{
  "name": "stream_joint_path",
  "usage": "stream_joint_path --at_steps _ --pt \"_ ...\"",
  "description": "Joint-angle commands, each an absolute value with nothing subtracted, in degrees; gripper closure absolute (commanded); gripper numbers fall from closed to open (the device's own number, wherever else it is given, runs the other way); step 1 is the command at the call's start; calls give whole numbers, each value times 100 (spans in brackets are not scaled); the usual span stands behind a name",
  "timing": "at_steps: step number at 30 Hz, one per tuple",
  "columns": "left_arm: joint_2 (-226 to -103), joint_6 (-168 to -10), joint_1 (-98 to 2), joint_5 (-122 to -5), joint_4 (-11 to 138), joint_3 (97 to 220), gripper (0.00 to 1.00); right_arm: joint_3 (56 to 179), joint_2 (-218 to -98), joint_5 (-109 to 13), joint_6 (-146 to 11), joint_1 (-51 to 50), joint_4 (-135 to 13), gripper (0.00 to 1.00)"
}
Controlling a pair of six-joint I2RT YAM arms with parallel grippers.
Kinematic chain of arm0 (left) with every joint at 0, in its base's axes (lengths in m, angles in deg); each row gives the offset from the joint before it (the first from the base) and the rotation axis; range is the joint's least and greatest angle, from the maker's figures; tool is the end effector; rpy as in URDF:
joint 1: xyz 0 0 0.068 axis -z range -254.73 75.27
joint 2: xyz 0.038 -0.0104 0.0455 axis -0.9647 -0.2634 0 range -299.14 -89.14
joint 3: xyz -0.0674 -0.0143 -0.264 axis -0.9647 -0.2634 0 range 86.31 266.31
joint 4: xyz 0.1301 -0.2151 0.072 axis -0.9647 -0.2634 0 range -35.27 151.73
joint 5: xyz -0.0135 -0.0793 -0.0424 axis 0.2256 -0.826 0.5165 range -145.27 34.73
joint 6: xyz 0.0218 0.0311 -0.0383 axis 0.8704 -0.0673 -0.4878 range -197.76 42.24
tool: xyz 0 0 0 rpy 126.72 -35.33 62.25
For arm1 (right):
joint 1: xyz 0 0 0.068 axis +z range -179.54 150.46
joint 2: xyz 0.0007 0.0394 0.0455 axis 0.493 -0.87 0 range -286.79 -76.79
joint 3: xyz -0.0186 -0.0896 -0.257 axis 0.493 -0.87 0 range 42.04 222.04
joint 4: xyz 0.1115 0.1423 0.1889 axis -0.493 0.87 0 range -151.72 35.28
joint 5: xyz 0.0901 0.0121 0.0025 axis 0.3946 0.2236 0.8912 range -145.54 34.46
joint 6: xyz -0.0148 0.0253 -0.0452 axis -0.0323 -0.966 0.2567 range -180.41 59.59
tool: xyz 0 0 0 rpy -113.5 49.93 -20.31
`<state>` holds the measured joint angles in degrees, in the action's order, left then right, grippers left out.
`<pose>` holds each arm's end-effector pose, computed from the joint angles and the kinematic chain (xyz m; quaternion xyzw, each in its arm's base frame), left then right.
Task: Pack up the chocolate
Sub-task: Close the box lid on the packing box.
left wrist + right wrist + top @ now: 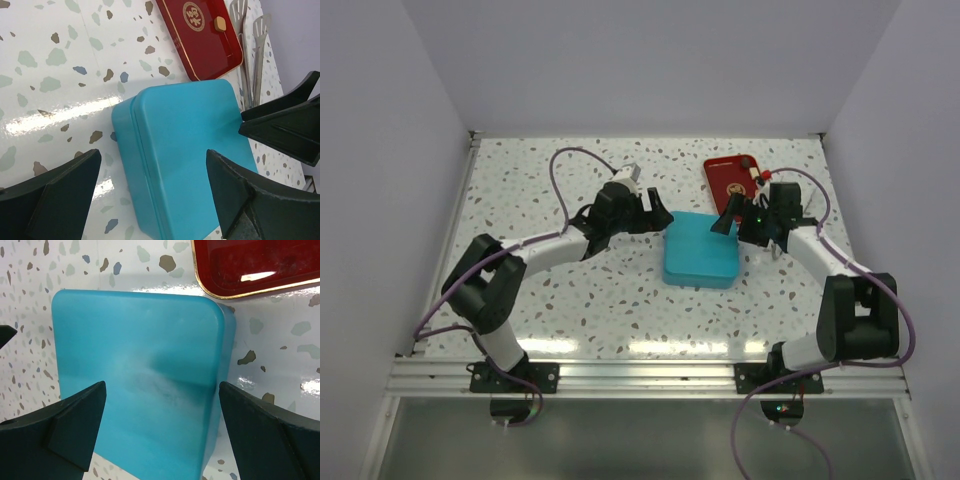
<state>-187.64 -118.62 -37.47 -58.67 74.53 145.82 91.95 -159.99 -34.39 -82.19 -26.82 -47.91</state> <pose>0.3056 -0.2350 0.2188 -0.0110 0.8486 -0.3524 0.3943 0.2986 0.0271 0.2127 0.0853 0.9134 0.2432 0.3151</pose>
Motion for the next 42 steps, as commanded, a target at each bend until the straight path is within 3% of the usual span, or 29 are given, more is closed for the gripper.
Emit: stream_joint_path --at_steps 1,42 --pt "-18802 -11801 -3772 -6002 7808 14573 8 9188 -15932 -3269 -8159 -2655 -5038 1" --pt "-18881 -12206 -3000 -6117 7825 14371 8 9047 -15615 -3225 -8203 -2532 -4809 1"
